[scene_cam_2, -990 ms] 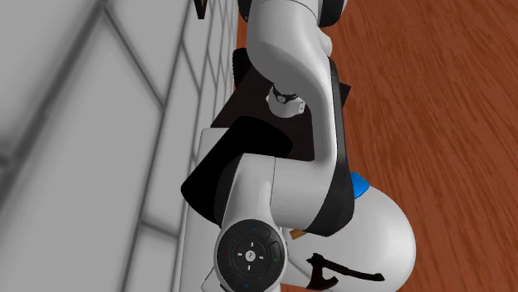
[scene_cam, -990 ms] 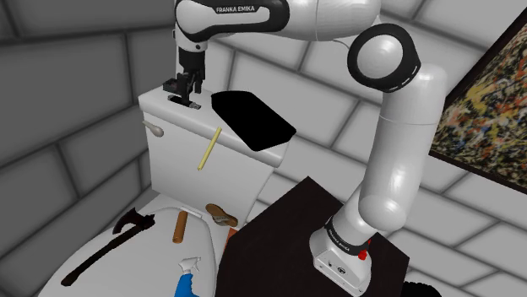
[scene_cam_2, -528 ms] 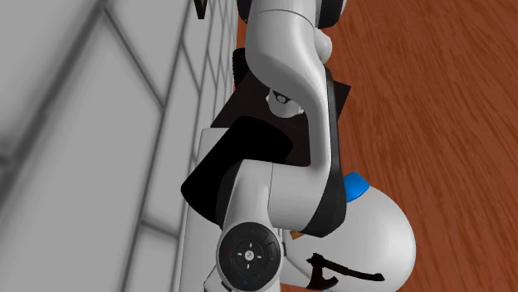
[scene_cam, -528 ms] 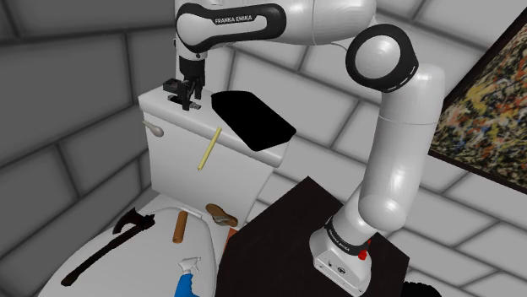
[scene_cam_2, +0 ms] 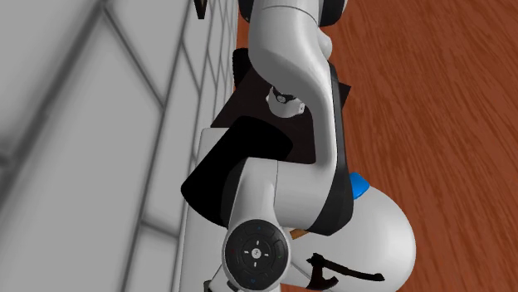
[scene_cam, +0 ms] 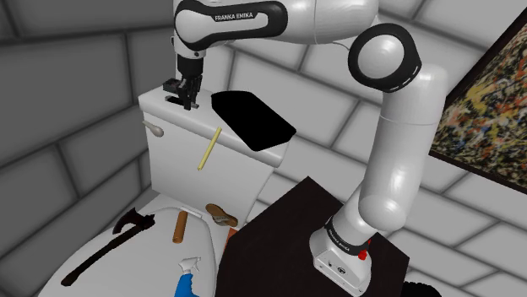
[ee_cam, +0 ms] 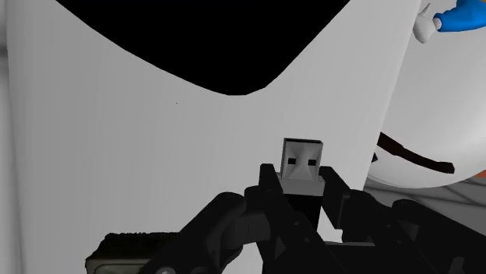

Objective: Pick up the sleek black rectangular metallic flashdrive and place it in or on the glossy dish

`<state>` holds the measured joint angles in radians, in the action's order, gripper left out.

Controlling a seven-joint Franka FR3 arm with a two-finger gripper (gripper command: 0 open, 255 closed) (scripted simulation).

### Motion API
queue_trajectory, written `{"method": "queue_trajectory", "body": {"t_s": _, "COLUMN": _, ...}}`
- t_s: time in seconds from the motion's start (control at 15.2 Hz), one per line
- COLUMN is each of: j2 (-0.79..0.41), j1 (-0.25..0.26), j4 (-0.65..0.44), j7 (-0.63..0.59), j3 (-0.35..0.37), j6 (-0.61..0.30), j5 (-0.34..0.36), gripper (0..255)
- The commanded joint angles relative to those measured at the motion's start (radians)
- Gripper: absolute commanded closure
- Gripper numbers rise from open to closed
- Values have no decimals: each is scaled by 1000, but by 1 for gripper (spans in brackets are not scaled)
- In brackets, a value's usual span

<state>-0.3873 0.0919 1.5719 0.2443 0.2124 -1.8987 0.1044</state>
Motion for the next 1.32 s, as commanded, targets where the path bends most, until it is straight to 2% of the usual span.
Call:
{"method": "queue_trajectory", "body": {"t_s": 0.0, "j2": -5, "j1": -4, "j4": 5, "j7": -2, "j3": -7, "j6": -1, "j5": 14, "gripper": 255}}
{"method": "queue_trajectory", "body": {"t_s": 0.26, "j2": 7, "j1": -9, "j4": 25, "j7": 2, "j3": -7, "j6": -10, "j5": 12, "gripper": 255}}
{"method": "queue_trajectory", "body": {"t_s": 1.25, "j2": 13, "j1": -1, "j4": -155, "j7": 12, "j3": -3, "j6": 176, "j5": 6, "gripper": 255}}
